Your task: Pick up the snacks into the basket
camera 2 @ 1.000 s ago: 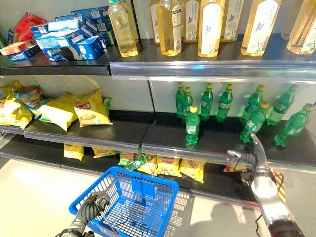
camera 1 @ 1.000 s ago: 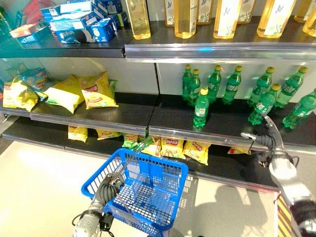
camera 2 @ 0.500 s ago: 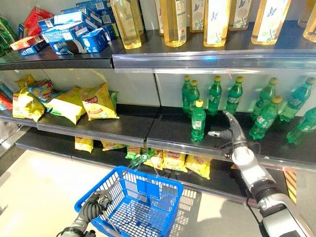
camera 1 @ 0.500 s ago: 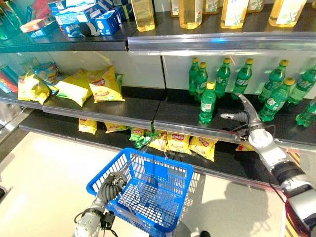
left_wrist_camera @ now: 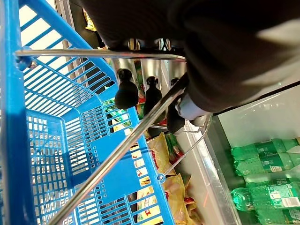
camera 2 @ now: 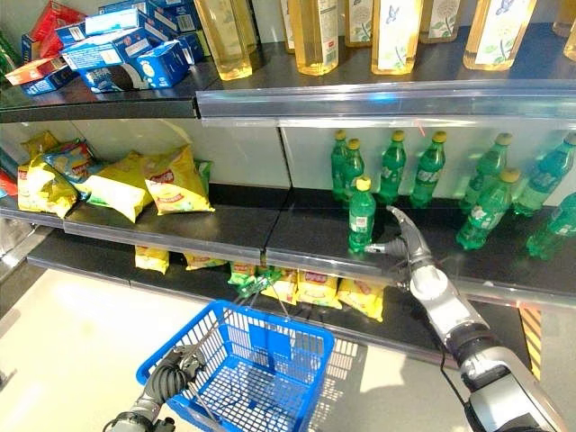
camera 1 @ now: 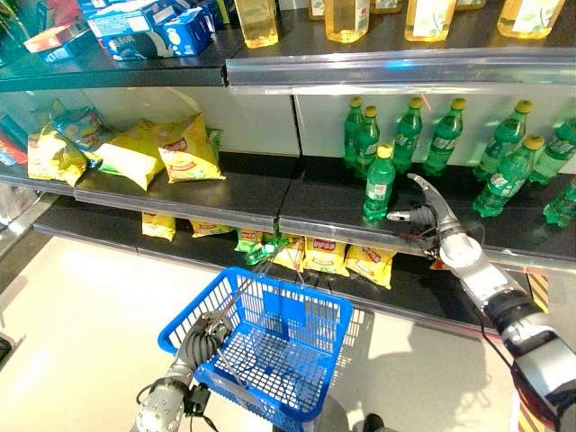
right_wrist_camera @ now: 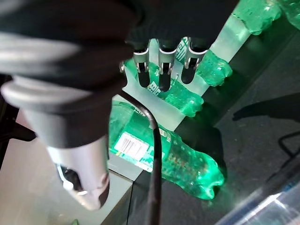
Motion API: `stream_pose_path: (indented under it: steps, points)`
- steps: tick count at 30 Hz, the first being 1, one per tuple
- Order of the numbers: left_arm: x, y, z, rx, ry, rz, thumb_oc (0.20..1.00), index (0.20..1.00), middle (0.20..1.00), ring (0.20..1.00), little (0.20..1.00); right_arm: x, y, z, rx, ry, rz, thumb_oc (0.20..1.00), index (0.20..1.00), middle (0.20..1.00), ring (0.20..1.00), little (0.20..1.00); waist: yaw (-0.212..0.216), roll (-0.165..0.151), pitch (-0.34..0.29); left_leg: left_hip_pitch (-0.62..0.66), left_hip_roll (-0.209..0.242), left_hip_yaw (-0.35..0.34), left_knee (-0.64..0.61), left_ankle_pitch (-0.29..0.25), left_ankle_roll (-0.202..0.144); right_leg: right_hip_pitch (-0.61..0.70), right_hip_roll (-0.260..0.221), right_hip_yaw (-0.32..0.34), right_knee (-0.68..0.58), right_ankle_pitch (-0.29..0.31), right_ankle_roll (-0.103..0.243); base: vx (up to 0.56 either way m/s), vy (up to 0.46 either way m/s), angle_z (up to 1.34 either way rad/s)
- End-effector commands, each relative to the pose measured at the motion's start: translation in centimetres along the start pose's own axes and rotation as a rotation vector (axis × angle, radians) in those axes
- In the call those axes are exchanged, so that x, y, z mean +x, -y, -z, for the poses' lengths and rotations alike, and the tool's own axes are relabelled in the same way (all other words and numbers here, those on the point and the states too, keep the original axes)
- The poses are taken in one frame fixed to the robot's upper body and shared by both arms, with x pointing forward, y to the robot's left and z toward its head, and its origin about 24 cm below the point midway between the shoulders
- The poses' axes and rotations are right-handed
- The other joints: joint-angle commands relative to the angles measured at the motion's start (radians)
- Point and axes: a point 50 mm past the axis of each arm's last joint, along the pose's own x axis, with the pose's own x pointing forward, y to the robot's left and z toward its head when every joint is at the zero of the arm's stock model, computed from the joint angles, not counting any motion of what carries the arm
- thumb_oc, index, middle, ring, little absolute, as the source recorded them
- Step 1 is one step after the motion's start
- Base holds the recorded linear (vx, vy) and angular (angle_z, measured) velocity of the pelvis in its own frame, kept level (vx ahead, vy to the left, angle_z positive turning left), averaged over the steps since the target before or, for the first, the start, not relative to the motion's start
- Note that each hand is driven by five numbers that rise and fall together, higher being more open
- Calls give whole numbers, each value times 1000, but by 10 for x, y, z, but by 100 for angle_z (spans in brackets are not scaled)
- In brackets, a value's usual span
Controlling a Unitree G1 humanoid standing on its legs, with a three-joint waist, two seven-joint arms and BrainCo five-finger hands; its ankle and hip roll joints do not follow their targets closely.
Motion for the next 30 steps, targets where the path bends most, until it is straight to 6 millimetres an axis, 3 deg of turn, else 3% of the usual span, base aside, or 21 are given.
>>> stream_pose_path:
  steps: [1, 8, 18, 30]
  points:
    - [11, -11, -70, -55, 357, 1, 200, 200, 200, 200, 200, 22, 18, -46, -55, 147, 42, 1000, 1000, 1000, 1000, 1000, 29, -24, 5, 31, 17, -9, -24, 10, 11, 80, -12, 19, -78, 11, 76, -10, 8, -4]
    - [10, -13, -75, -57, 378, 17, 200, 200, 200, 200, 200, 37, 46, -54, -59, 114, 146, 1000, 1000, 1000, 1000, 1000, 55, -7, 15, 8, 3, -37, -22, 19, 7, 50, -17, 28, -61, 13, 78, -3, -5, -3]
    - [6, -13, -79, -42, 397, 33, 200, 200, 200, 200, 200, 42, 60, -52, -111, 73, 189, 1000, 1000, 1000, 1000, 1000, 75, 16, 18, -7, -12, -75, -39, 32, 5, 24, -27, 27, -43, 8, 81, 2, -5, 1]
    - [5, -9, -80, -38, 398, 47, 200, 200, 200, 200, 200, 43, 53, -54, -110, 77, 171, 1000, 1000, 1000, 1000, 1000, 86, 45, 18, -9, -26, -99, -54, 37, 11, 25, -43, -5, -24, -5, 79, 4, 4, 10]
